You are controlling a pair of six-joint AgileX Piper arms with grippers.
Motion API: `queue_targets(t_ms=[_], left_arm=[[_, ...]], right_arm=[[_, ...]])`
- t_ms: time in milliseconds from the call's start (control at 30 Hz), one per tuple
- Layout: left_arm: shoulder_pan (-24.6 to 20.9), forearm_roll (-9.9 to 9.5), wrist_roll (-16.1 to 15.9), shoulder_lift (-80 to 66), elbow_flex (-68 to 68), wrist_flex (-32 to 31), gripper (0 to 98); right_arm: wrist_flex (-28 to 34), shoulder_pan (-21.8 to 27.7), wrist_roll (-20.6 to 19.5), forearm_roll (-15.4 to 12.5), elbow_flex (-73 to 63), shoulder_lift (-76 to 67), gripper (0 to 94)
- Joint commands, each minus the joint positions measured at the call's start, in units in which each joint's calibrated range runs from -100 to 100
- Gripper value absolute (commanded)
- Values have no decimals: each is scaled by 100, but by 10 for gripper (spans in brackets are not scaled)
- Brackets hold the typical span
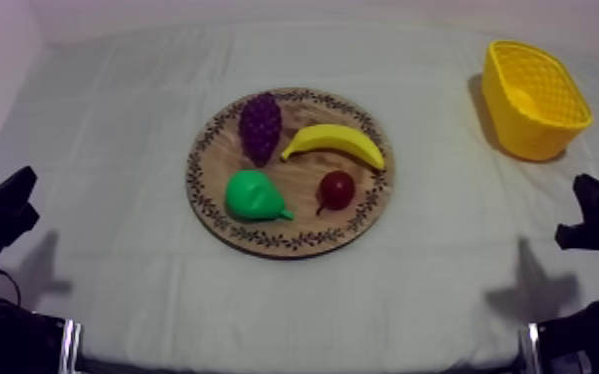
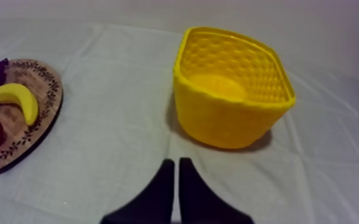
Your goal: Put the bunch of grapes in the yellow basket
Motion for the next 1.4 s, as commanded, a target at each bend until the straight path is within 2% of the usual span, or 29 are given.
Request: queue_targets(t_ms=[0, 67, 300, 600, 1000, 1167, 1367], left_arm=[[-3, 2, 0, 0, -3, 1, 1], [-3, 2, 0, 0, -3, 1, 1], [-3, 2, 0, 0, -3, 1, 1], [-3, 2, 0, 0, -3, 1, 1], [-3, 2, 0, 0, -3, 1, 1], [-3, 2, 0, 0, -3, 1, 1], [-3, 2, 0, 0, -3, 1, 1]], right_arm=[[-54, -1, 134, -100, 0, 24, 5], [-125, -13, 211, -147, -7, 120, 5], [-337, -141, 220, -29, -484, 805, 3], [-121, -527, 158, 147, -2013, 2286, 2], [813, -1528, -323, 771, -4356, 4275, 2], [1533, -1957, -537, 909, -5510, 5130, 2], [2325, -2388, -736, 927, -6888, 6104, 2]])
